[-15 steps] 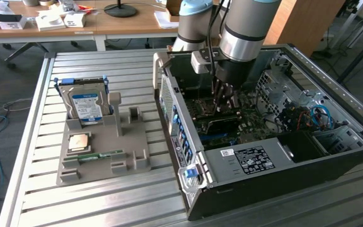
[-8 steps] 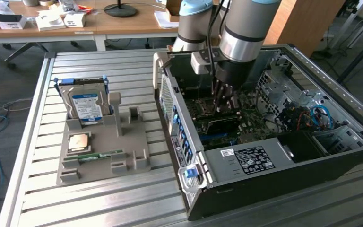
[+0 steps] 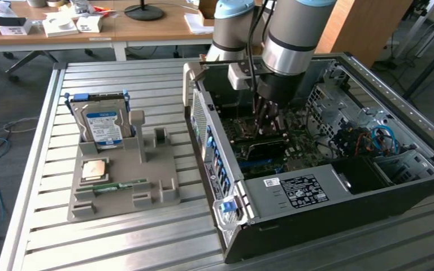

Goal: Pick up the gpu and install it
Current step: 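Press down on the gpu until it lock into place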

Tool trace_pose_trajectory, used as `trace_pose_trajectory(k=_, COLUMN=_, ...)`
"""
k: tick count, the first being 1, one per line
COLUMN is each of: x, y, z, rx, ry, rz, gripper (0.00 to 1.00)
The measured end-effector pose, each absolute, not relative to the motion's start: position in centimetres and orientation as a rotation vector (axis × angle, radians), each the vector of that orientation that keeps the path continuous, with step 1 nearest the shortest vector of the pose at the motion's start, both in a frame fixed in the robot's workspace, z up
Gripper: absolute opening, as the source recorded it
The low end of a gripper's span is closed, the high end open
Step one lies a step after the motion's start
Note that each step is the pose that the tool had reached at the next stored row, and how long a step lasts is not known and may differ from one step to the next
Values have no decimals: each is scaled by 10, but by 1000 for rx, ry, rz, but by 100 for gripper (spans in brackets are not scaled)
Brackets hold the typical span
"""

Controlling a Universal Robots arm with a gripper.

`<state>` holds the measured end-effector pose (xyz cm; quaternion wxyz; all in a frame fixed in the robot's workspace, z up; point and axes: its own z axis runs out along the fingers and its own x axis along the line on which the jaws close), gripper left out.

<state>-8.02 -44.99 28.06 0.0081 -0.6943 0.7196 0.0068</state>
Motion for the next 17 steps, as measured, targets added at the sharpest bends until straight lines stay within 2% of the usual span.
trace_pose_trajectory(k=17, x=-80, y=-450, z=276, rx=-2170, ry=2250, rz=21, gripper=11)
